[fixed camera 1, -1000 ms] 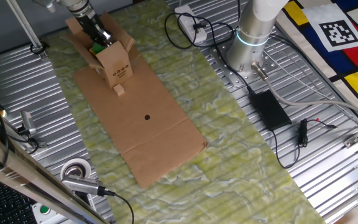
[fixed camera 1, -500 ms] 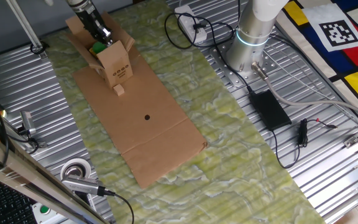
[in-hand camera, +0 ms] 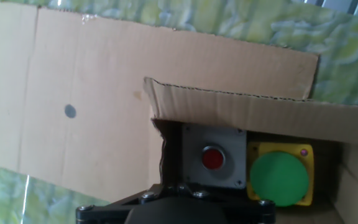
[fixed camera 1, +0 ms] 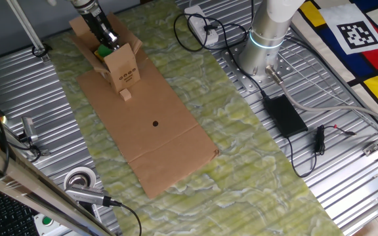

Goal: Open a box

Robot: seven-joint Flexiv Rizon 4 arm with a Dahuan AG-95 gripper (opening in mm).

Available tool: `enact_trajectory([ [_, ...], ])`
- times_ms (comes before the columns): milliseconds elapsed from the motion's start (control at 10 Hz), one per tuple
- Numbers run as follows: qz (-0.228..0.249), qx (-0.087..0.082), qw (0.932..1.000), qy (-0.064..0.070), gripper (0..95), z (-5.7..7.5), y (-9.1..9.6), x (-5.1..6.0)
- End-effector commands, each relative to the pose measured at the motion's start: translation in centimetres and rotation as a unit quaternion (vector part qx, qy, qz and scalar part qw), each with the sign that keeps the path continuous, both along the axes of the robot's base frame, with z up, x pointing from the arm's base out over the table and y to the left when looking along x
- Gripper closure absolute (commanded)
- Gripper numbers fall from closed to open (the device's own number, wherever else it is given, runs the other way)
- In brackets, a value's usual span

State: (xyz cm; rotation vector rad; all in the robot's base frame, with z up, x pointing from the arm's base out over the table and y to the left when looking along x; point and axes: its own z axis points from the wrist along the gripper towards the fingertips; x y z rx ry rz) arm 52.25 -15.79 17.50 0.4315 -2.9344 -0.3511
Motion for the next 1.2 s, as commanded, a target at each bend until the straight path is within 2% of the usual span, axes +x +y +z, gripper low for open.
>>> enact_trajectory([
  [100, 0.004, 0.001, 1.0000, 0.001, 95.0, -0.01, -0.03, 0.10],
  [300, 0.014, -0.002, 0.9999, 0.004, 95.0, -0.01, -0.03, 0.10],
  [600, 0.024, 0.025, 0.9993, 0.009, 95.0, -0.01, -0.03, 0.10],
  [800, 0.001, 0.035, 0.9993, 0.013, 95.0, -0.01, -0.03, 0.10],
  [1000, -0.043, 0.041, 0.9979, 0.025, 95.0, -0.01, -0.03, 0.10],
  [1200, -0.066, 0.037, 0.9967, 0.030, 95.0, -0.01, -0.03, 0.10],
])
